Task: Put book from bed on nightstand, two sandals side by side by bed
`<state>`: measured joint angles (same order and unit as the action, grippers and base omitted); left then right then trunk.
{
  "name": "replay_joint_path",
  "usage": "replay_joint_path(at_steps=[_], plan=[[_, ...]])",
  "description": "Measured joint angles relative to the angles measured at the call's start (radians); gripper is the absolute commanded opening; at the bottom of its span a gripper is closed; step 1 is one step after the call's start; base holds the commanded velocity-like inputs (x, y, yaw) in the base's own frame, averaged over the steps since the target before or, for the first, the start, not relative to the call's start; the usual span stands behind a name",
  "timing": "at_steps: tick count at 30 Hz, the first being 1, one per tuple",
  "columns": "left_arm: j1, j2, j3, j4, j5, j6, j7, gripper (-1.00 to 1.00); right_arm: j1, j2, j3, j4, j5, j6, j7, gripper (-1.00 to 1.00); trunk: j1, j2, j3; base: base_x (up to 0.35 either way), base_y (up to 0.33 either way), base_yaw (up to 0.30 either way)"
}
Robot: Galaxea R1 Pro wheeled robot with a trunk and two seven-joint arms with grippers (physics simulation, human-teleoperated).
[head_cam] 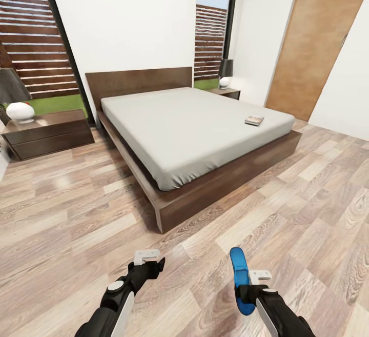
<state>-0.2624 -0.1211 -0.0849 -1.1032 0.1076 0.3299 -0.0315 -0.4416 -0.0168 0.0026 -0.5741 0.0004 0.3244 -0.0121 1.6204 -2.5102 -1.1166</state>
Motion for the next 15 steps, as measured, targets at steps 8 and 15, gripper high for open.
replay_joint_path(at_steps=[8,15], plan=[[0.0,0.0,0.0,0.0,0.0,0.0,0.0,1.0,0.0,0.0,0.0,0.0,0.0,-0.001,0.0,-1.0,-0.004,0.002,0.031,0.0,0.0,0.0],[0.0,0.0,0.0,0.0,0.0,0.0,0.0,1.0,0.0,0.0,0.0,0.0,0.0,-0.001,0.0,-1.0,-0.007,0.004,0.058,0.0,0.0,0.0]])
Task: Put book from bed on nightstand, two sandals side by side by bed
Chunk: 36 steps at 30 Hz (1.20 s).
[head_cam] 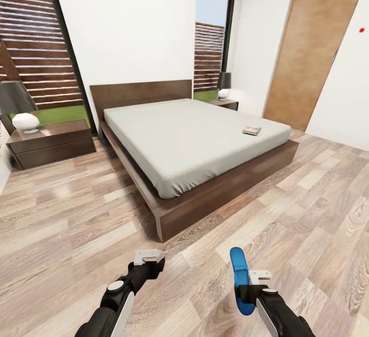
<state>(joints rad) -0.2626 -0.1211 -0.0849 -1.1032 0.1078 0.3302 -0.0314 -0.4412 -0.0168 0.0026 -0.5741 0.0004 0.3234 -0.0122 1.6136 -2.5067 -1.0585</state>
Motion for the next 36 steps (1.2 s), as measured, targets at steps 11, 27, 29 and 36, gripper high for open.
replay_joint_path(at_steps=[11,27,29,36], plan=[[0.0,0.0,0.001,0.024,0.0,0.0,0.0,1.0,0.0,0.0,-0.001,0.005,-0.001,0.0,0.001,-1.0,-0.005,0.003,0.043,0.0,0.0,0.0],[0.002,0.044,0.008,0.221,0.0,-0.147,-0.063,1.0,0.002,-0.01,-0.01,0.144,-0.032,-0.035,0.082,-1.0,-0.012,0.006,0.104,0.0,0.0,0.0],[0.005,0.076,0.011,0.239,0.0,-0.156,-0.128,1.0,0.004,-0.013,-0.009,0.205,-0.1,-0.041,0.171,-1.0,-0.013,0.007,0.112,0.0,0.0,0.0],[0.007,0.141,0.086,0.368,-0.001,-0.262,-0.195,1.0,0.004,-0.116,-0.01,0.368,-0.238,-0.065,0.424,-1.0,-0.036,0.049,0.135,0.0,0.0,0.0]])
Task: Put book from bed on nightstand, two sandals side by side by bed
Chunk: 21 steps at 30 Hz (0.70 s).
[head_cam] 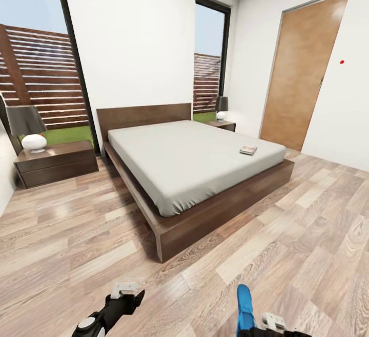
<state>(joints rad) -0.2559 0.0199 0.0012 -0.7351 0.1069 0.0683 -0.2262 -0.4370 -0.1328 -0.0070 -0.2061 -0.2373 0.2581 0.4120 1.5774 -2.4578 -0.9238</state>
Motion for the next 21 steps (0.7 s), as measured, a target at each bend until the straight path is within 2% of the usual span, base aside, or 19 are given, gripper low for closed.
replay_joint_path(at_steps=[4,6,8,13,21], plan=[[0.0,0.033,0.026,0.057,0.001,-0.018,-0.079,1.0,0.001,-0.05,-0.002,0.055,-0.009,-0.052,0.054,-1.0,-0.015,0.028,0.013,0.0,0.0,0.0],[0.0,0.067,0.053,0.093,0.002,-0.043,-0.153,1.0,0.001,-0.091,-0.003,0.1,-0.01,-0.102,0.066,-1.0,-0.023,0.042,0.019,0.0,0.0,0.0],[0.0,0.081,0.07,0.127,0.004,-0.07,-0.187,1.0,0.001,-0.118,-0.002,0.129,-0.012,-0.126,0.07,-1.0,-0.031,0.056,0.025,0.0,0.0,0.0],[0.0,0.084,0.079,0.194,-0.001,-0.145,-0.208,1.0,0.001,-0.137,-0.002,0.149,-0.014,-0.185,0.07,-1.0,-0.042,0.077,0.035,0.0,0.0,0.0],[0.0,0.083,0.079,0.203,0.0,-0.157,-0.206,1.0,0.002,-0.138,0.0,0.152,-0.014,-0.216,0.068,-1.0,-0.042,0.077,0.035,0.0,0.0,0.0]])
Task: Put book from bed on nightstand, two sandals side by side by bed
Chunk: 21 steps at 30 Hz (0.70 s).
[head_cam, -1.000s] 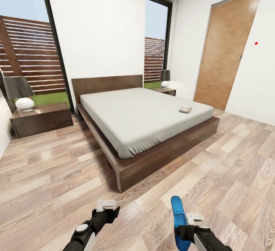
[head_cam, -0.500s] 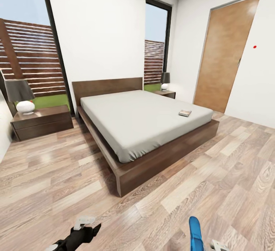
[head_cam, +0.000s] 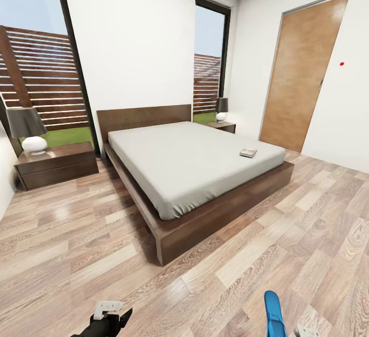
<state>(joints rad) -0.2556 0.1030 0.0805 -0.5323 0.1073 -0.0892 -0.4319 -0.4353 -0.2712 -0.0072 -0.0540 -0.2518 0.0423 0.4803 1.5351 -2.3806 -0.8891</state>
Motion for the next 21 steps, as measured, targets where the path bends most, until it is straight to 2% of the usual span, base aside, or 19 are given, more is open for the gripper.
replay_joint_path(at_steps=[10,21], plan=[[0.0,0.0,0.0,0.002,0.002,0.001,0.002,1.0,0.0,0.003,0.0,0.001,0.0,-0.001,-0.004,-1.0,0.0,0.0,0.0,0.0,0.0,0.0],[0.0,0.0,0.0,0.002,0.001,0.002,0.003,1.0,0.0,0.007,-0.001,0.0,0.0,-0.001,-0.006,-1.0,-0.042,0.077,0.034,0.0,0.0,0.0]])
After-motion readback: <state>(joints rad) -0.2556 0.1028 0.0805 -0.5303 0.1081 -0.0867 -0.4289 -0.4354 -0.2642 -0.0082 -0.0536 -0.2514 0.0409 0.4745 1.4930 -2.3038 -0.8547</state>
